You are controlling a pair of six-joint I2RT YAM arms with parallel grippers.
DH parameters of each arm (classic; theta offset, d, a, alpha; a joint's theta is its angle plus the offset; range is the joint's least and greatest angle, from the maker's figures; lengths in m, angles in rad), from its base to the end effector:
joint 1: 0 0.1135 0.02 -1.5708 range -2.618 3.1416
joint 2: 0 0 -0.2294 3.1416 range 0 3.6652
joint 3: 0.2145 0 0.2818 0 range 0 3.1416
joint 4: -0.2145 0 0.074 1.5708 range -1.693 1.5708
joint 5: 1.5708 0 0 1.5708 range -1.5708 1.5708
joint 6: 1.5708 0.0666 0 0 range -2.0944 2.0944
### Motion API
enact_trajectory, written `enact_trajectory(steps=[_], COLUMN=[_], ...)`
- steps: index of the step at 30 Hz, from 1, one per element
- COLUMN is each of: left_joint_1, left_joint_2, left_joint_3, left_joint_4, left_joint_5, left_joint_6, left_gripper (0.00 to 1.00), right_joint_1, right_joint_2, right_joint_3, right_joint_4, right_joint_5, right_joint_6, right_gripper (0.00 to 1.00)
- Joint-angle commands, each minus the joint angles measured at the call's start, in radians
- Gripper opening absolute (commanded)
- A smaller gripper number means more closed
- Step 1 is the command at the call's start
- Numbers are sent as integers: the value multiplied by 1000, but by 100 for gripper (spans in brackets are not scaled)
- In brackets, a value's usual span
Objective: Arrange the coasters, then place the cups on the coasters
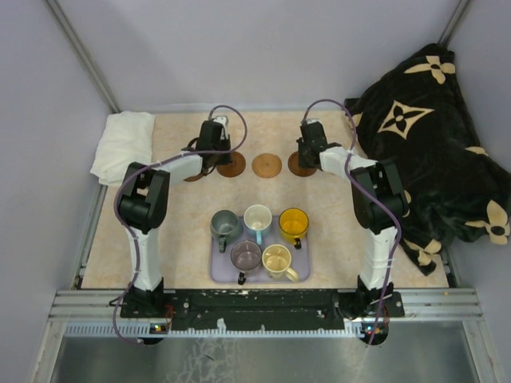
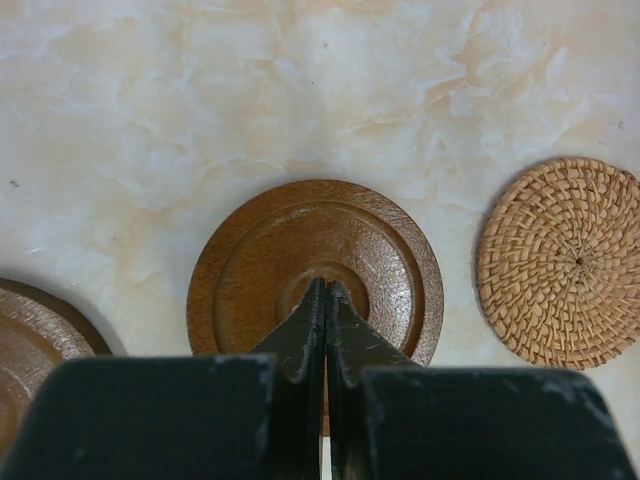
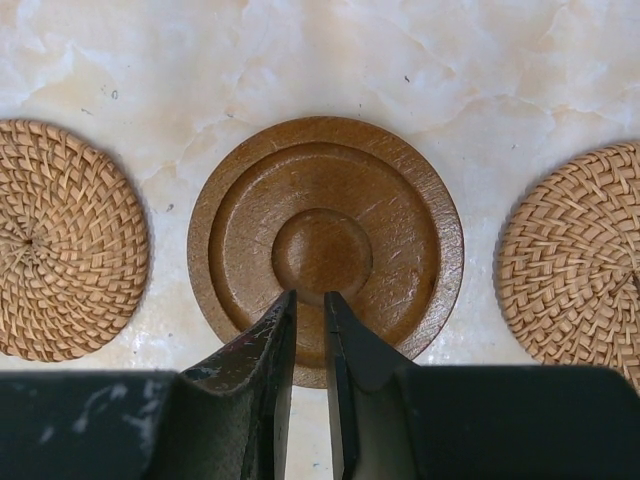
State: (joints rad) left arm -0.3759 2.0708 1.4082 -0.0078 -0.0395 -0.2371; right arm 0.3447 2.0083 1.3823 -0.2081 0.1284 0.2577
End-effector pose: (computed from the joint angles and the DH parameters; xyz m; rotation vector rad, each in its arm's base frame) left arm 0.4606 -0.1789 0.1054 0.1350 2.2522 -0.2865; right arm 0.4448 0.1506 0.1048 -0.0448 2.3993 0.1274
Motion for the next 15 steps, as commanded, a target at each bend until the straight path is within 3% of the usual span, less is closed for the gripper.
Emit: enact_trajectory(steps=[1,15], left_joint_1=[-12,-14], left_joint_2=[23,23], left_joint_3=[6,-24], left_joint_4=[-3,-46], left_joint_5=[16,0], left_joint_6=[13,-8], left_gripper=[0,0], right_joint_1=[8,8], right_joint_2=[13,59], right_joint_3=[42,63], right_joint_4=[30,10], right_joint_5=[-3,-10], right_joint_6=[5,7], right_gripper=[18,18])
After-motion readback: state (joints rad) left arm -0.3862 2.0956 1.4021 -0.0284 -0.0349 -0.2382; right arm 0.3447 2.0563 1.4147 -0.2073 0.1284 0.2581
